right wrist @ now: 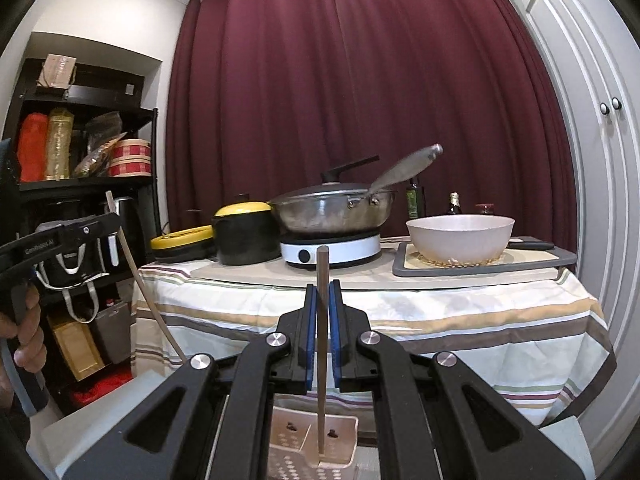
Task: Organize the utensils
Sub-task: 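Lift the left tool's chopstick toward the pink caddy while the right tool carries its chopstick there, then insert the left tool's chopstick into the caddy and open while the right tool does likewise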
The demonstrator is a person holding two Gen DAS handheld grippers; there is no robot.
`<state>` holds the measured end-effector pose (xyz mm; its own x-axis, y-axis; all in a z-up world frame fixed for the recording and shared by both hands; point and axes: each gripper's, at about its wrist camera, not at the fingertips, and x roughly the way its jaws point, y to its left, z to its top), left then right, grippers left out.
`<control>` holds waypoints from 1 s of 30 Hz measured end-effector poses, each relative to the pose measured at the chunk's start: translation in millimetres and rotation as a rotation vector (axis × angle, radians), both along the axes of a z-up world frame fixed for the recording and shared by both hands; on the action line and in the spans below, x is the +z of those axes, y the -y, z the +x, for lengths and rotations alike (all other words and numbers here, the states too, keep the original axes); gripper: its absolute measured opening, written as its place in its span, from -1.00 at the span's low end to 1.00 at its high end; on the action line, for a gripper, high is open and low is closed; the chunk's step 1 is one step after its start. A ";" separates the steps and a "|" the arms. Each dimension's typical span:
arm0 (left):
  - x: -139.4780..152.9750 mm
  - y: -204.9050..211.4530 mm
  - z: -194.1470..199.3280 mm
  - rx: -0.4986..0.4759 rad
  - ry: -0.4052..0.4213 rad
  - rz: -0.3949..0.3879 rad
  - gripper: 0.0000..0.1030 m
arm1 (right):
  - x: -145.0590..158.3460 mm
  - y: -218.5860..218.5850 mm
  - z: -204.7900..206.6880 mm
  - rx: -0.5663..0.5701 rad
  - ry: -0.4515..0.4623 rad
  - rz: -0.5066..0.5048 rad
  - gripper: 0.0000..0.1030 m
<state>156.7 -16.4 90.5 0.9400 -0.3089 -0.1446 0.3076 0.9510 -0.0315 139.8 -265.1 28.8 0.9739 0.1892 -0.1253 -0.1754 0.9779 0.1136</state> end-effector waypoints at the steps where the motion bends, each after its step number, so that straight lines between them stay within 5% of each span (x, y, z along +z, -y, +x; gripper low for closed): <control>1: -6.7 3.6 6.5 -0.004 -0.006 -0.005 -0.89 | -4.5 1.3 6.5 0.002 -0.010 0.009 -0.86; 17: -120.8 19.7 61.5 -0.009 -0.237 0.006 -0.88 | -86.1 -2.8 47.1 0.007 -0.205 0.021 -0.85; 19: -124.9 20.4 59.4 -0.009 -0.241 0.011 -0.73 | -86.9 -4.4 45.5 0.003 -0.206 0.010 -0.70; 21: -127.4 21.3 55.6 -0.003 -0.240 0.021 -0.47 | -86.8 -3.9 42.1 -0.008 -0.202 0.004 -0.21; 23: -128.5 19.5 50.8 -0.003 -0.241 0.016 -0.21 | -84.2 -2.7 39.5 -0.018 -0.190 0.009 0.01; 30: -126.5 9.2 28.2 0.009 -0.247 0.004 0.17 | -73.3 5.2 15.1 -0.058 -0.161 0.000 0.22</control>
<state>184.9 -25.6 -36.0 0.8789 -0.2993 -0.3714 0.2821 0.9540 -0.1012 154.8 -270.4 -44.4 0.9504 0.1332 -0.2810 -0.0981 0.9859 0.1354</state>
